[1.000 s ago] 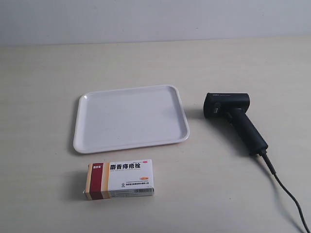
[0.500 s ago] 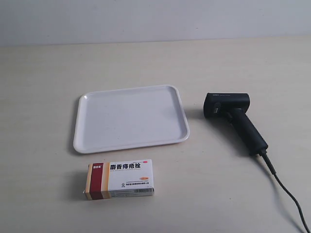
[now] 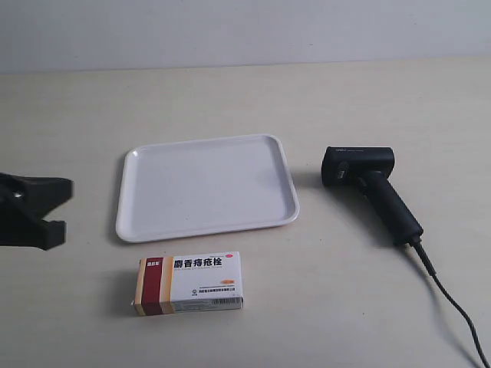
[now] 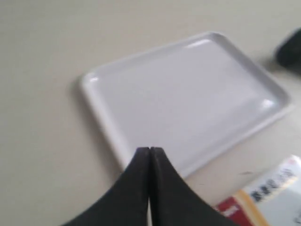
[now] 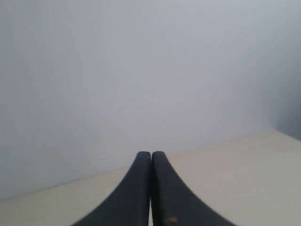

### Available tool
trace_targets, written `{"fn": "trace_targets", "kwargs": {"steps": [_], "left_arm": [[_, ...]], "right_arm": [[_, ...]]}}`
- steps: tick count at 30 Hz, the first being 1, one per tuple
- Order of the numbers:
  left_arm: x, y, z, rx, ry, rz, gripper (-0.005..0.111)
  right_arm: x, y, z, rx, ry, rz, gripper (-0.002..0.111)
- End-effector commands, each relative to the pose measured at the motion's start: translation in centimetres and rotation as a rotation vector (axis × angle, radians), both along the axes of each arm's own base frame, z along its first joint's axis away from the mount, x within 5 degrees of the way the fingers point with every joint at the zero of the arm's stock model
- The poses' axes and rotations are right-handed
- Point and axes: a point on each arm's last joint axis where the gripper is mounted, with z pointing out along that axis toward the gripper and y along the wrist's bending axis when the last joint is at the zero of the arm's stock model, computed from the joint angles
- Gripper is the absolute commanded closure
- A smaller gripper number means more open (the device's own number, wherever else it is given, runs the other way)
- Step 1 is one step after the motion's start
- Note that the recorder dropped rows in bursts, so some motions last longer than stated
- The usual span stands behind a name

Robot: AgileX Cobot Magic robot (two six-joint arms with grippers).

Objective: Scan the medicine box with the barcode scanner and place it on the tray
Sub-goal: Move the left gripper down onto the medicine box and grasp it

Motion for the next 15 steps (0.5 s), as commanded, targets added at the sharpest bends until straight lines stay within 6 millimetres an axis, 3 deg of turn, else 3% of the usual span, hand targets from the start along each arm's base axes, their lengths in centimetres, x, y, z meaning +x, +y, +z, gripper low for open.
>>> {"fn": "trace_targets", "kwargs": {"steps": [1,4,11,15], "left_arm": [[0.2,-3.1,-0.1,-0.059,0.008,-0.373,0.107],[0.7,-3.5,-0.8,-0.041,0.036,-0.434,0.104],[0.2,-5.7,-2.1,-0.089,0.099,-0.497,0.067],[-0.8,-7.5,-2.7,-0.020,0.025,-0.643,0.059]], "right_arm": [[0.0,0.0,0.0,0.187,-0.003,0.012,0.108],[0.0,0.0,0.0,0.189,-0.001,0.013,0.108],[-0.1,-0.1,0.4,0.191,-0.044,0.014,0.108],[-0.2,-0.1,1.0,0.194,-0.112,0.017,0.108]]}}
